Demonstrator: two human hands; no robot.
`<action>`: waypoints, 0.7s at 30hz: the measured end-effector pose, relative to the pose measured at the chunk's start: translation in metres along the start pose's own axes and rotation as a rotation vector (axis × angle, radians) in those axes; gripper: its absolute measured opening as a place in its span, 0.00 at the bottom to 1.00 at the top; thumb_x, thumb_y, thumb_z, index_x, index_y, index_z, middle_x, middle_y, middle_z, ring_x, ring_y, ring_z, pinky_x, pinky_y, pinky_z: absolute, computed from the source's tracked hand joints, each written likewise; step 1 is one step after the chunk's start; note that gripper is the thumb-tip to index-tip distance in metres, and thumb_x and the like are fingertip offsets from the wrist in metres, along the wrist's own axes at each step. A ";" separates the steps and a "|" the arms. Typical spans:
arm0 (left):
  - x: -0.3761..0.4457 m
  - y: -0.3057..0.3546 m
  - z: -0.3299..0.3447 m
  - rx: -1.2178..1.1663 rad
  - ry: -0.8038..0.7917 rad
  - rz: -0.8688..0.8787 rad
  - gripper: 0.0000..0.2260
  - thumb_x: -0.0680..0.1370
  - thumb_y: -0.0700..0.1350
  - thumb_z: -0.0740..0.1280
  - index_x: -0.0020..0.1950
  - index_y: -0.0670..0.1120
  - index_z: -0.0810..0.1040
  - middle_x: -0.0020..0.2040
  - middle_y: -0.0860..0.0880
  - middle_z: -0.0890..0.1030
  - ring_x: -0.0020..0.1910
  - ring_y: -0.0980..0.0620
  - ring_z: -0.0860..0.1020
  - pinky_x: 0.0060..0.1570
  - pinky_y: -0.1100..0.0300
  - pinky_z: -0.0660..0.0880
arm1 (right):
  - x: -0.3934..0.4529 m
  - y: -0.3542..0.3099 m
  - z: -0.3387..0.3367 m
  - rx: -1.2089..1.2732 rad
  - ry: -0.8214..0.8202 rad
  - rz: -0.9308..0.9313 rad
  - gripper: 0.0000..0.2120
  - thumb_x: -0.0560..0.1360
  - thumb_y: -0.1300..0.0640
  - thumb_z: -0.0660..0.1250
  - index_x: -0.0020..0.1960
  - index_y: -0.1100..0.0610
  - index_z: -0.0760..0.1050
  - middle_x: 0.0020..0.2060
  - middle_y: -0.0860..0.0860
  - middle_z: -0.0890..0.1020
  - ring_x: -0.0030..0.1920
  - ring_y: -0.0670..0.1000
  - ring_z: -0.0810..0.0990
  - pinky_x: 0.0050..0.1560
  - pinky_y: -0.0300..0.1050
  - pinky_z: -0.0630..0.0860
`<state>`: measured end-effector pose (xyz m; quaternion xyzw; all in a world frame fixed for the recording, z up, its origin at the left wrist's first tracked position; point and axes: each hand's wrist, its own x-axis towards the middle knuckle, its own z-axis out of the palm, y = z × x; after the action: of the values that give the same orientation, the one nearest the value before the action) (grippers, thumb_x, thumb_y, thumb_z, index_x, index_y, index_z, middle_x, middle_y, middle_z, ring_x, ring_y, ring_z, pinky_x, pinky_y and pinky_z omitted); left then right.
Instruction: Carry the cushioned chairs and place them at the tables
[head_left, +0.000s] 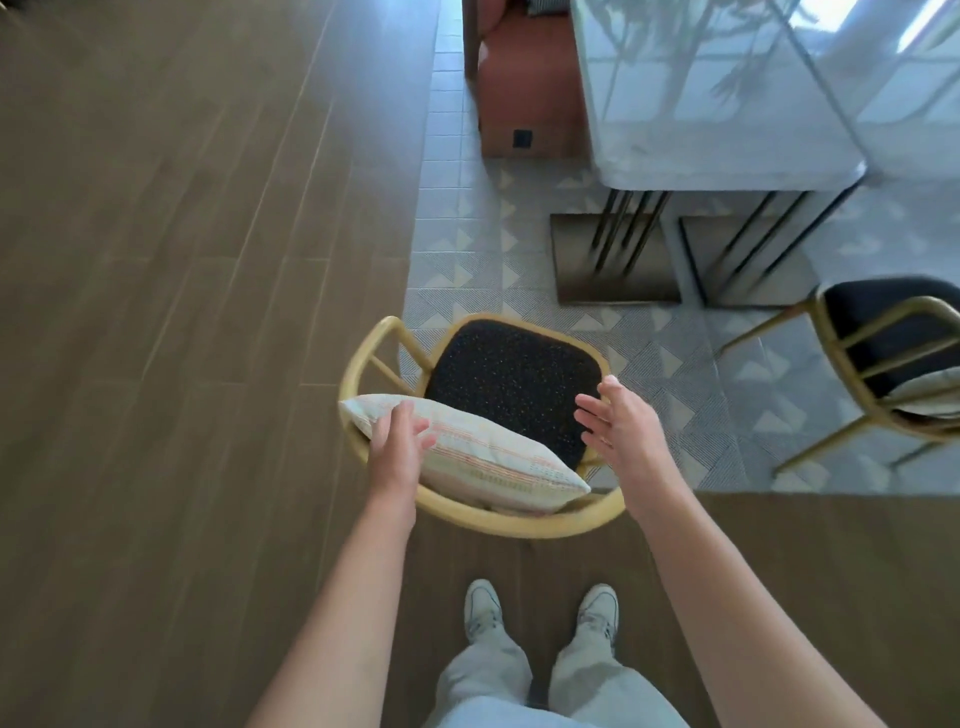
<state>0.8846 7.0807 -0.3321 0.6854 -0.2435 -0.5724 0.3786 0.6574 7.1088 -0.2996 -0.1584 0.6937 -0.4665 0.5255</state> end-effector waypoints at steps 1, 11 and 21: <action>0.003 -0.009 -0.002 0.018 0.013 -0.012 0.13 0.83 0.55 0.59 0.64 0.51 0.75 0.57 0.48 0.82 0.52 0.52 0.83 0.52 0.54 0.73 | 0.002 0.009 -0.003 -0.009 0.021 0.012 0.06 0.83 0.46 0.59 0.51 0.46 0.72 0.57 0.52 0.83 0.58 0.50 0.81 0.66 0.53 0.74; 0.031 -0.071 -0.027 0.090 0.196 -0.109 0.09 0.82 0.48 0.64 0.60 0.47 0.73 0.43 0.48 0.80 0.47 0.48 0.79 0.57 0.44 0.77 | 0.003 0.091 -0.038 -0.116 0.191 0.185 0.21 0.83 0.46 0.60 0.70 0.57 0.72 0.62 0.53 0.78 0.64 0.54 0.75 0.67 0.57 0.71; 0.036 -0.078 -0.034 0.219 0.218 -0.122 0.19 0.80 0.45 0.68 0.69 0.46 0.67 0.60 0.46 0.76 0.53 0.45 0.77 0.56 0.47 0.77 | 0.003 0.130 -0.046 -0.066 0.276 0.295 0.22 0.81 0.53 0.66 0.71 0.59 0.67 0.62 0.54 0.76 0.59 0.53 0.75 0.64 0.56 0.76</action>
<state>0.9182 7.1072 -0.4138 0.7943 -0.2198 -0.4864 0.2902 0.6511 7.1961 -0.4064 -0.0068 0.7896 -0.3788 0.4827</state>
